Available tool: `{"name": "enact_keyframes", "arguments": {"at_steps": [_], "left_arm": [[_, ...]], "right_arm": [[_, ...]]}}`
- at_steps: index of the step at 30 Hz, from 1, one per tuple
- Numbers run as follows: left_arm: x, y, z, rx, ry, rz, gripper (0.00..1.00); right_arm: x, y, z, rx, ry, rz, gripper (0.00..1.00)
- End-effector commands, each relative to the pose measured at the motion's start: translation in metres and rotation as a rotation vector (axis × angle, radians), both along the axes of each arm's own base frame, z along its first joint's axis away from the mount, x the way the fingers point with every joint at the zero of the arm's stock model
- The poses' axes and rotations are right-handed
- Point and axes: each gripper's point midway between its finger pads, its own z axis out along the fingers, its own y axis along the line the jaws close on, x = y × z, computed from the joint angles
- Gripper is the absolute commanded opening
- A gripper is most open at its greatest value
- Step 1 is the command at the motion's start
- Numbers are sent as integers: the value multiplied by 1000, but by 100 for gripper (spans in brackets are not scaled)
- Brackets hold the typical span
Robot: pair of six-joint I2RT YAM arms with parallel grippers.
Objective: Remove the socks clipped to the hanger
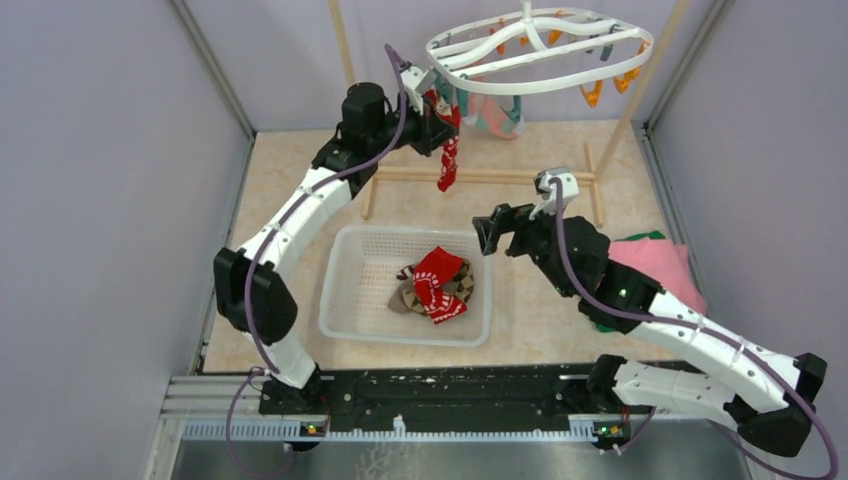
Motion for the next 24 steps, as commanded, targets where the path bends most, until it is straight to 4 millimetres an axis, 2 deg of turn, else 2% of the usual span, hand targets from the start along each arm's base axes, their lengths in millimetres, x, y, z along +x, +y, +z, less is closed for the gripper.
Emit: {"name": "enact_keyframes", "arguments": {"at_steps": [1, 5, 11, 18, 24], "left_arm": [[-43, -10, 20, -24, 38, -46, 0], [-62, -16, 18, -24, 97, -71, 0], [-84, -19, 27, -18, 113, -83, 1], [-94, -25, 45, -60, 147, -92, 8], [-104, -27, 60, -93, 167, -115, 11]], "right_arm": [[19, 11, 8, 8, -62, 28, 94], [33, 21, 5, -19, -87, 49, 94], [56, 37, 14, -41, -150, 33, 93], [84, 46, 28, -92, -213, -30, 89], [99, 58, 27, -142, -230, -24, 81]]}}
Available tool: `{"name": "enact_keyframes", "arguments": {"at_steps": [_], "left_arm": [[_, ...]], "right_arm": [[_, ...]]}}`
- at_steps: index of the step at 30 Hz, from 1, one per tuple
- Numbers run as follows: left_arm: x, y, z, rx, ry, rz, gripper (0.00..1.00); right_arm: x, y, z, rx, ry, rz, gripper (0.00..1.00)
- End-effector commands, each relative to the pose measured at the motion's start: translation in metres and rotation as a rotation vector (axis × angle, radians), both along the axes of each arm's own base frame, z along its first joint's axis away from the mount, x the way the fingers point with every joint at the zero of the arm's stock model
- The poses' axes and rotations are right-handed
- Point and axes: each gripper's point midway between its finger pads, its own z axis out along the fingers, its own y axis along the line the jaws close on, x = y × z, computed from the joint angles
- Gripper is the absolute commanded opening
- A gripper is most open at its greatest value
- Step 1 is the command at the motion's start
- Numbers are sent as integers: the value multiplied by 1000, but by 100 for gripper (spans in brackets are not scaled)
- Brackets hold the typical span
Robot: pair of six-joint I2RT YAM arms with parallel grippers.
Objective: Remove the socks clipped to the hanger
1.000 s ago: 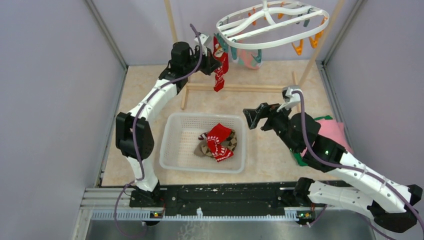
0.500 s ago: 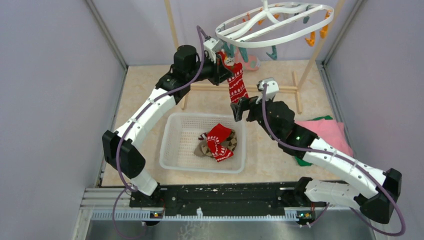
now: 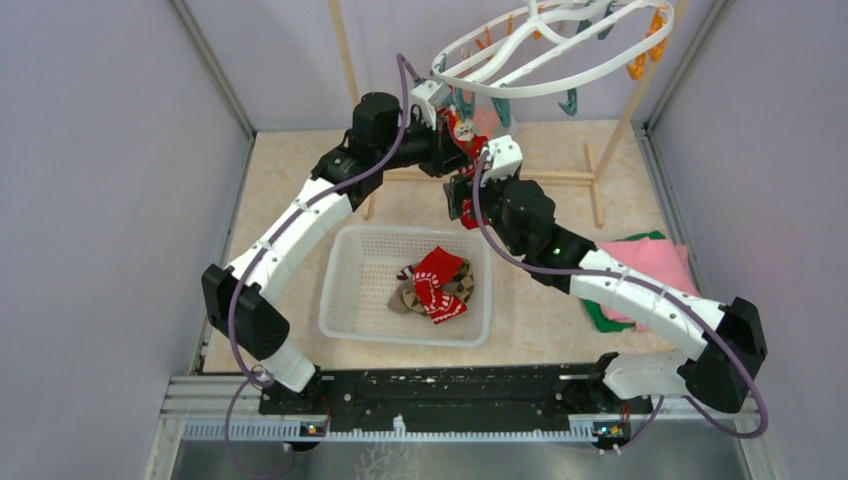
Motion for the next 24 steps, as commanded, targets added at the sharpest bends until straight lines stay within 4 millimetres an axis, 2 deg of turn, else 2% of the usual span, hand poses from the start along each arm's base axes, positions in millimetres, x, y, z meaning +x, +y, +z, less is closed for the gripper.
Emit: {"name": "enact_keyframes", "arguments": {"at_steps": [1, 5, 7, 8, 9, 10, 11, 13, 20, 24], "left_arm": [[-20, 4, 55, -95, -52, -21, 11], [-24, 2, 64, -124, -49, -40, 14], [-28, 0, 64, -131, -36, -54, 17], [-30, 1, 65, -135, -30, -57, 18], [-31, 1, 64, -136, -24, -59, 20], [-32, 1, 63, -138, -18, -60, 24], [-34, 2, 63, -139, -14, -59, 30], [-35, 4, 59, -135, 2, -52, 51], [-35, 23, 47, -92, 23, 15, 94], [-31, 38, 45, -63, -8, 54, 99]], "right_arm": [[14, 3, 38, 30, -96, -22, 78], [17, 1, 33, 21, -93, -31, 68], [18, -1, 31, 22, -91, -34, 59], [18, -2, 33, 25, -93, -34, 51], [18, -3, 34, 26, -95, -37, 35], [18, -5, 35, 26, -96, -40, 23], [18, -7, 36, 29, -97, -44, 14], [18, -12, 38, 39, -95, -54, 0], [6, -41, 27, 84, -38, -91, 0], [-10, -68, 26, 135, -31, -121, 0]]}}
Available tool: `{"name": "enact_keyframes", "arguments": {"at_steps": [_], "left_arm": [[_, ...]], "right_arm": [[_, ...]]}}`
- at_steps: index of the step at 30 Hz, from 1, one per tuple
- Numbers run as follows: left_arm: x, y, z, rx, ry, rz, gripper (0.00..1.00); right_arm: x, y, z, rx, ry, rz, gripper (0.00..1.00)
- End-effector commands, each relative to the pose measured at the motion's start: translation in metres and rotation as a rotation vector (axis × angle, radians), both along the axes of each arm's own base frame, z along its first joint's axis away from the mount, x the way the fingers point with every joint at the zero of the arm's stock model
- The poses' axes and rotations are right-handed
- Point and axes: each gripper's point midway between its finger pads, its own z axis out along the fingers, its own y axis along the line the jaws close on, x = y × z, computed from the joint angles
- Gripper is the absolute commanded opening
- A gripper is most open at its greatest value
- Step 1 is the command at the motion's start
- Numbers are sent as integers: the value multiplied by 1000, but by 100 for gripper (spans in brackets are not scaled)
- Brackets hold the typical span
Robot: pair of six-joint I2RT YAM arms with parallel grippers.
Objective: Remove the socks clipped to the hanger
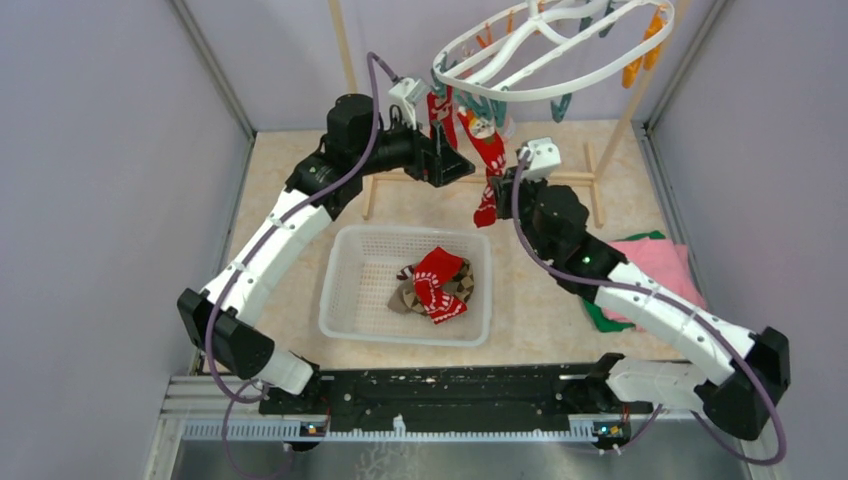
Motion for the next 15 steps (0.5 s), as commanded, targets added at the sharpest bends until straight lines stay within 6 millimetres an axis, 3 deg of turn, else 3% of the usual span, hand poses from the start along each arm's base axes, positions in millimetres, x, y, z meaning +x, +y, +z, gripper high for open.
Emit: {"name": "enact_keyframes", "arguments": {"at_steps": [1, 9, 15], "left_arm": [[-3, 22, 12, 17, -62, 52, 99], [8, 59, 21, 39, -109, 156, 99], [2, 62, 20, 34, -125, 142, 97]], "right_arm": [[-19, -33, 17, 104, -16, -44, 0], [-55, -62, 32, 189, -3, -36, 0], [-79, -73, 57, 301, -13, 5, 0]]}}
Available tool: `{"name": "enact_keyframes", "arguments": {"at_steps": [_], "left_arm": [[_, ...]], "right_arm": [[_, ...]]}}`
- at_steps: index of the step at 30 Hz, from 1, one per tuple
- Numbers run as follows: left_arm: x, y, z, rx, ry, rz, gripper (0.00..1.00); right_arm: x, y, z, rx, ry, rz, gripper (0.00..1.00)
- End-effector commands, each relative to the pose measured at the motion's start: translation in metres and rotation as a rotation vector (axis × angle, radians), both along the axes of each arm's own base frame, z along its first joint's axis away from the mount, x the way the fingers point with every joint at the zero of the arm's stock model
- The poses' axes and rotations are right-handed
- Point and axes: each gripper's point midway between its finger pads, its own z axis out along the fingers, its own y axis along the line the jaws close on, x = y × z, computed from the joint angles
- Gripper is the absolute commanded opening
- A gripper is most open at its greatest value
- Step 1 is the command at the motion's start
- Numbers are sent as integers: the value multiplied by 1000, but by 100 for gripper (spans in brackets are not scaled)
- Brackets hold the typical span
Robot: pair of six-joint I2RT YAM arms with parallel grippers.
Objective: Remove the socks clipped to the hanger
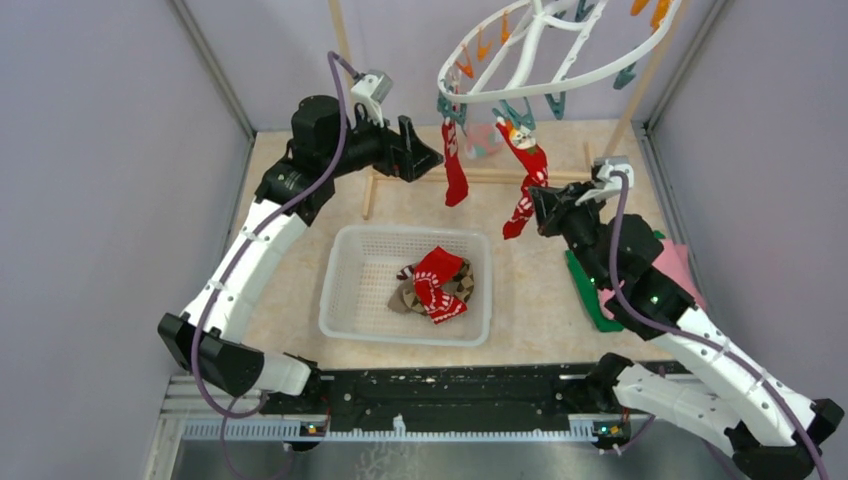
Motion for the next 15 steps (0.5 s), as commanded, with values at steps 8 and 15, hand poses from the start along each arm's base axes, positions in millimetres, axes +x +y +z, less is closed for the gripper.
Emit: {"name": "enact_keyframes", "arguments": {"at_steps": [8, 15], "left_arm": [[-21, 4, 7, -10, -59, -41, 97], [-39, -9, 27, -48, -82, -139, 97]], "right_arm": [[-43, -39, 49, 169, -38, -1, 0], [-42, -28, 33, 160, 1, 39, 0]]}}
